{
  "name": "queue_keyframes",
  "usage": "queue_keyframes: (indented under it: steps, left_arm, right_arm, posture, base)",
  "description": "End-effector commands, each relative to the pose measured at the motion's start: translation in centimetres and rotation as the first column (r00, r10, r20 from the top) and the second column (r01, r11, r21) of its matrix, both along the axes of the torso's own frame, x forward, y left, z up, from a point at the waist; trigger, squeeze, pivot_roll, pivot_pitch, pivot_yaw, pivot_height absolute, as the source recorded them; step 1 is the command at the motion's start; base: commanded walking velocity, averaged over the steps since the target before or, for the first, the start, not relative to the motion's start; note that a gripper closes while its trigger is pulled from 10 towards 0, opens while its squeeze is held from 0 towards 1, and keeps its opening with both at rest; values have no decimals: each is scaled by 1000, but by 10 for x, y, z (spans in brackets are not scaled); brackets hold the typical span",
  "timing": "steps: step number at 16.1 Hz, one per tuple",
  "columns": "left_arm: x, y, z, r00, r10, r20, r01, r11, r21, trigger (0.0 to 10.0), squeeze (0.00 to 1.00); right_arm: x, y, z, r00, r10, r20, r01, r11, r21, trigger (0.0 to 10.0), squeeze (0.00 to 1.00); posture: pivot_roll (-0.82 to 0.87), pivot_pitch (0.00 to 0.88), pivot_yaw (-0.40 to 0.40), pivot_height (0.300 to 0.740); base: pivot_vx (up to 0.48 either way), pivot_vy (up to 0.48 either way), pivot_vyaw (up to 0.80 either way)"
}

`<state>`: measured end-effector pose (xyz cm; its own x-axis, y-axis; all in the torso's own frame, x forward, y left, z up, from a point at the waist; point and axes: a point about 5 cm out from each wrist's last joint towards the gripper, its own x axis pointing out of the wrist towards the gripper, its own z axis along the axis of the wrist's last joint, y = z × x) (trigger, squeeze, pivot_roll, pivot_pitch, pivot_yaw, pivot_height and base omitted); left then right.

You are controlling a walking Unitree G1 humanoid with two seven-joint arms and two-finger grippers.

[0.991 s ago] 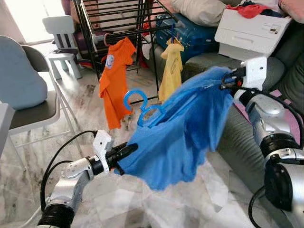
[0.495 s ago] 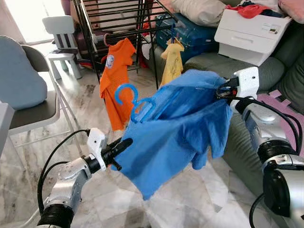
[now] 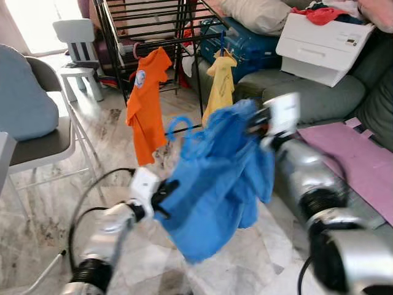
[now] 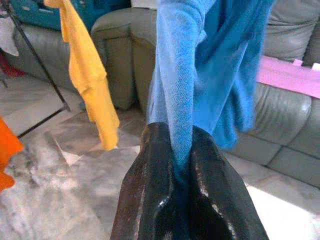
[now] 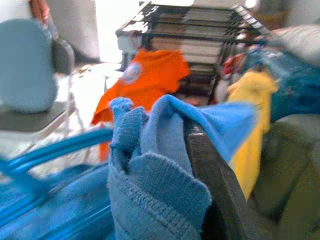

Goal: Hang hanger

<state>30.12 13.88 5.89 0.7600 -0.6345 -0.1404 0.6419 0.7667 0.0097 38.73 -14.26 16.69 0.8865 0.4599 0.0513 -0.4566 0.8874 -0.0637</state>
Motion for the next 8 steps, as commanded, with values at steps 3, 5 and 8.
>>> queue_keyframes:
  steps: [3, 5, 8]
  left_arm:
    - [9, -7, 5, 1000, 23, 20, -23, 1000, 16, 0, 0]
    - [13, -9, 3, 999, 48, 4, -48, 998, 35, 0, 0]
    - [15, -11, 0, 998, 63, -17, -62, 997, 54, 0, 0]
  right_arm:
    - [-22, 34, -9, 966, 259, -1, -258, 965, -43, 0, 0]
    - [-37, 44, -15, 926, 378, -21, -378, 925, -41, 0, 0]
    - [-60, 52, -21, 844, 532, -64, -535, 844, -47, 0, 0]
  posture:
    - [-104, 0, -21, 740]
    - [-104, 0, -20, 740]
    - [-110, 0, -15, 740]
  base:
    - [0, 0, 0]
    - [0, 0, 0]
    - [0, 0, 0]
